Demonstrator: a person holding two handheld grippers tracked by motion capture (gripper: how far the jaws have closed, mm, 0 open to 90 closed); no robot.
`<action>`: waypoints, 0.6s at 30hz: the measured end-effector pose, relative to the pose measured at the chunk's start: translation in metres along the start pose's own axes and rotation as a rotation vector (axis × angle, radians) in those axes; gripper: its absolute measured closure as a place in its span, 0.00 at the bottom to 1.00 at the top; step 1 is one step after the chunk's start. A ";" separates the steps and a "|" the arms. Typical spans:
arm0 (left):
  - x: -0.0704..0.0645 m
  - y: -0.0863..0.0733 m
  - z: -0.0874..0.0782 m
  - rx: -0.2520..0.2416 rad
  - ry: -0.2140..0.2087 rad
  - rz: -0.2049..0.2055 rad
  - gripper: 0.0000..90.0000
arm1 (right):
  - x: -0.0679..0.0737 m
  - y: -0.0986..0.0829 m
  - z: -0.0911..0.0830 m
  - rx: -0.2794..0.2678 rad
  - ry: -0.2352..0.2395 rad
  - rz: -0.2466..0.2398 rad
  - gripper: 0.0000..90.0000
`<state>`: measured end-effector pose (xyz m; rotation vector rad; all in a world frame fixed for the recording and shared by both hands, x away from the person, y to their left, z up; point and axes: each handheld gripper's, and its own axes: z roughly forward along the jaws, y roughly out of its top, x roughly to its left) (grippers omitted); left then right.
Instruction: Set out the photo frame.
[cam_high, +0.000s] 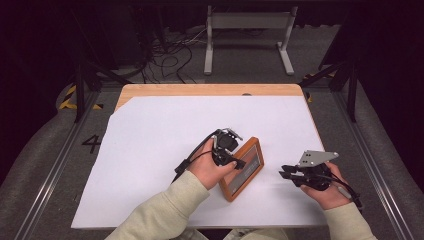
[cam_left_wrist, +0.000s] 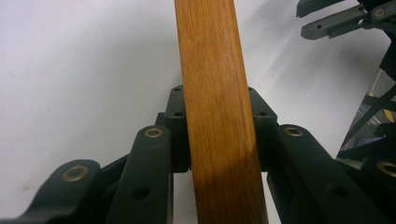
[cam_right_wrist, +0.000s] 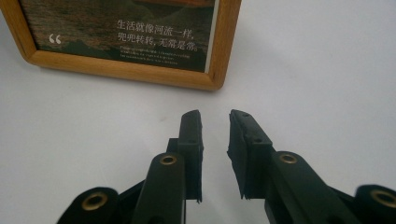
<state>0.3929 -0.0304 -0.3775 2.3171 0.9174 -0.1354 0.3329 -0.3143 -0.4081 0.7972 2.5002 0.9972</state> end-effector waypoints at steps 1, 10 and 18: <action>-0.001 0.000 0.000 -0.003 0.003 -0.003 0.77 | 0.000 0.000 0.000 0.000 0.002 -0.002 0.83; 0.004 0.002 -0.009 -0.063 -0.018 0.021 0.78 | 0.000 0.000 0.000 0.004 0.002 -0.012 0.84; 0.016 0.016 -0.037 -0.067 -0.094 0.134 0.78 | 0.001 -0.001 0.001 0.007 0.009 -0.011 0.84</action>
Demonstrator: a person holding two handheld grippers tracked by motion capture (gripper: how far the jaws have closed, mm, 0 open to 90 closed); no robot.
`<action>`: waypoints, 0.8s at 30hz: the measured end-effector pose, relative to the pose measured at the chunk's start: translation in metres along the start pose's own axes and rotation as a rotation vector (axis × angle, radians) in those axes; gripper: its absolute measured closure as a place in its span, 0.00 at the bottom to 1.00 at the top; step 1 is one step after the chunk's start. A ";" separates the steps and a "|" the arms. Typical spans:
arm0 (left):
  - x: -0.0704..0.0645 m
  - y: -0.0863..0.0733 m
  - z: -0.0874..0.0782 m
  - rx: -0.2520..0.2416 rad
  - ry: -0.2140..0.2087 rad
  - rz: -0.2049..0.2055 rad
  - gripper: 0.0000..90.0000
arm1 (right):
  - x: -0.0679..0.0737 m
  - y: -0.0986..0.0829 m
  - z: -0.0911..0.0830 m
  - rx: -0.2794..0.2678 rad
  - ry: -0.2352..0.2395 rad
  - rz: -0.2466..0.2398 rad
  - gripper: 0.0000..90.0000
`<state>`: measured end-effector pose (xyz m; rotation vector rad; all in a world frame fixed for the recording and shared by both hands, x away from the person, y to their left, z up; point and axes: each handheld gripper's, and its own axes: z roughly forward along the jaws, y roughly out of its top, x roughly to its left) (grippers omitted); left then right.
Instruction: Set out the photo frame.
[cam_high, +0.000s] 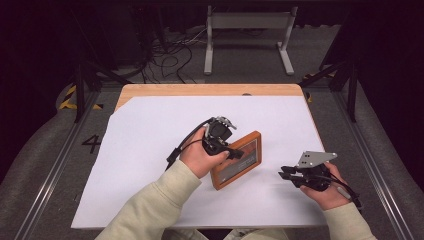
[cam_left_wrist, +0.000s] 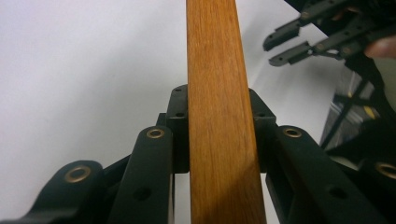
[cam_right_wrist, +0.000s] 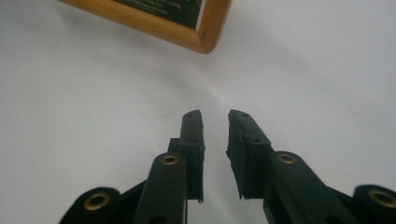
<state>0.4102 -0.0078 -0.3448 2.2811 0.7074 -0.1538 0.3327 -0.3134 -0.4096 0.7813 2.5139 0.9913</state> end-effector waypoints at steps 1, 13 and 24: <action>0.001 0.002 -0.002 0.009 -0.008 0.027 0.78 | 0.000 0.000 0.000 0.000 0.000 0.001 0.84; 0.022 0.009 -0.014 0.108 -0.164 0.283 0.78 | 0.001 0.000 0.001 0.000 0.011 -0.008 0.84; 0.039 -0.007 -0.006 0.105 -0.261 0.365 0.78 | 0.002 -0.001 0.002 0.006 0.015 -0.012 0.85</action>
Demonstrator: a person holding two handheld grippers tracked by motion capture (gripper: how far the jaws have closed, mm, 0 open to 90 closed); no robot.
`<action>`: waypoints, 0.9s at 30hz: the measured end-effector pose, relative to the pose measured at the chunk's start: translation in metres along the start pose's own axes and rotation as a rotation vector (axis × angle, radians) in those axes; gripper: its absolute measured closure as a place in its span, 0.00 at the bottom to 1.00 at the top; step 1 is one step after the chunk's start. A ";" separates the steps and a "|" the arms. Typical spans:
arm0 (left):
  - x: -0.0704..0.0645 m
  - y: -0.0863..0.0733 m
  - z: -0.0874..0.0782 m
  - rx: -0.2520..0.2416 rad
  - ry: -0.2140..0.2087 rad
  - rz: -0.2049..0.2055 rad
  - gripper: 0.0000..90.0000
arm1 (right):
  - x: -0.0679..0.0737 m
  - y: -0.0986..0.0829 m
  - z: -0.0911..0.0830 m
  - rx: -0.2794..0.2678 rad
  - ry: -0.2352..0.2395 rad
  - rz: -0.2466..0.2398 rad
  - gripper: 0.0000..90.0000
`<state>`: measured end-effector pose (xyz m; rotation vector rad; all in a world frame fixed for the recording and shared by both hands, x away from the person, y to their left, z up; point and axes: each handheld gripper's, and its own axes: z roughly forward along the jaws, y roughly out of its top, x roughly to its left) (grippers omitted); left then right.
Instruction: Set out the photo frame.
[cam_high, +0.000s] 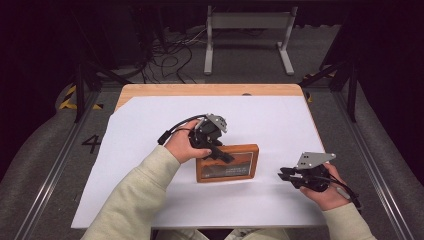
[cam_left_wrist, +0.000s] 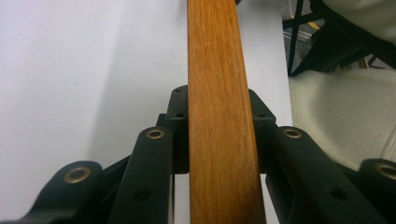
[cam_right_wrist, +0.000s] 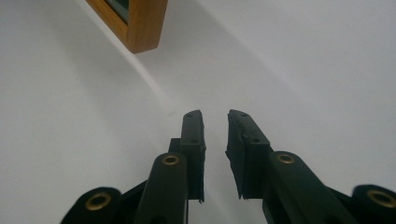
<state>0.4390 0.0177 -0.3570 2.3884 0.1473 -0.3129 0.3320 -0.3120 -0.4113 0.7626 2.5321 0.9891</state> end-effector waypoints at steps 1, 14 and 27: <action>0.002 -0.002 0.001 -0.009 -0.004 0.004 0.78 | 0.000 0.000 0.000 0.001 -0.001 -0.001 0.85; 0.021 -0.018 0.009 0.021 -0.002 0.031 0.78 | 0.000 0.001 0.002 0.000 0.010 -0.004 0.85; 0.026 -0.021 0.007 0.022 0.029 0.006 0.76 | 0.000 0.004 0.005 -0.005 0.013 -0.010 0.83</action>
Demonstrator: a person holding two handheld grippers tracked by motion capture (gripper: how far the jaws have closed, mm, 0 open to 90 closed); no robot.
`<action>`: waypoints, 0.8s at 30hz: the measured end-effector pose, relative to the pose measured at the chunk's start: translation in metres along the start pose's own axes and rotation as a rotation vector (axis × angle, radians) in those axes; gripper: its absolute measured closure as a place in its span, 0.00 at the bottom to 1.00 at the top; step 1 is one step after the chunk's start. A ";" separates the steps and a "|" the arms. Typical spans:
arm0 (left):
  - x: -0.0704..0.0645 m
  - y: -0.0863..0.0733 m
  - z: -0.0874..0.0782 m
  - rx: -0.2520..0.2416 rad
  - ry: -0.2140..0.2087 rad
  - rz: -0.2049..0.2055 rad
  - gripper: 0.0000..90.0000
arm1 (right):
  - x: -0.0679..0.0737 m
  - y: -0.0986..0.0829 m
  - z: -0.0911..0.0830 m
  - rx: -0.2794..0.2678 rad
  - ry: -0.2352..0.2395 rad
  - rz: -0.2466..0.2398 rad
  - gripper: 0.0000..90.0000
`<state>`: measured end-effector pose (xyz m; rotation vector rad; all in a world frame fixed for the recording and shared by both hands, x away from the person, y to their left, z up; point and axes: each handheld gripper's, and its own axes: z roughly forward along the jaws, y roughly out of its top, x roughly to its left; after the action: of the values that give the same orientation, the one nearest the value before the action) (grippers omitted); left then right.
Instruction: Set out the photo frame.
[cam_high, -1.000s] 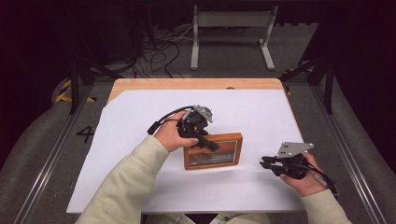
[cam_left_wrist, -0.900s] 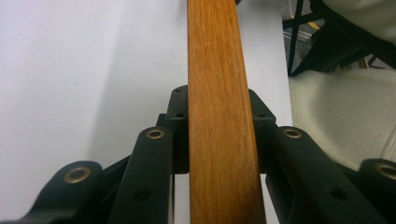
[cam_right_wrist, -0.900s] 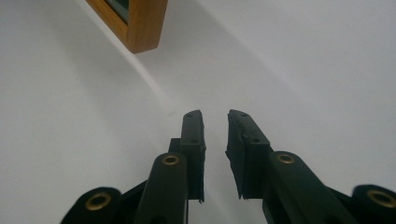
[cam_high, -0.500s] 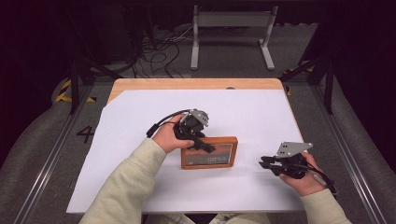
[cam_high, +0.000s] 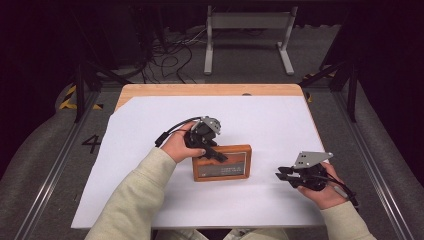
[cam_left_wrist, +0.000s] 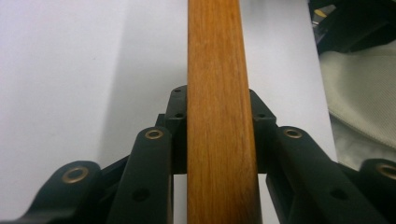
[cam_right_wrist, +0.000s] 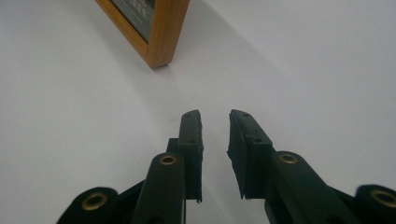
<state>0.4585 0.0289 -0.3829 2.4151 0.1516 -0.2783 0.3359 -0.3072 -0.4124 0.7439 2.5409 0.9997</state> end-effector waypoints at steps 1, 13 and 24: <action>0.000 0.000 -0.001 0.001 0.013 -0.014 0.69 | 0.000 0.000 0.000 0.000 0.001 0.000 0.83; -0.027 -0.019 -0.044 -0.204 0.242 -0.118 0.39 | -0.002 0.010 0.009 -0.013 0.005 -0.011 0.75; -0.071 -0.082 -0.073 -0.390 0.458 -0.228 0.36 | -0.007 0.015 0.011 -0.097 -0.020 0.027 0.59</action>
<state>0.3860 0.1362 -0.3636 2.0337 0.6291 0.1953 0.3524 -0.2958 -0.4089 0.7582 2.4517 1.1097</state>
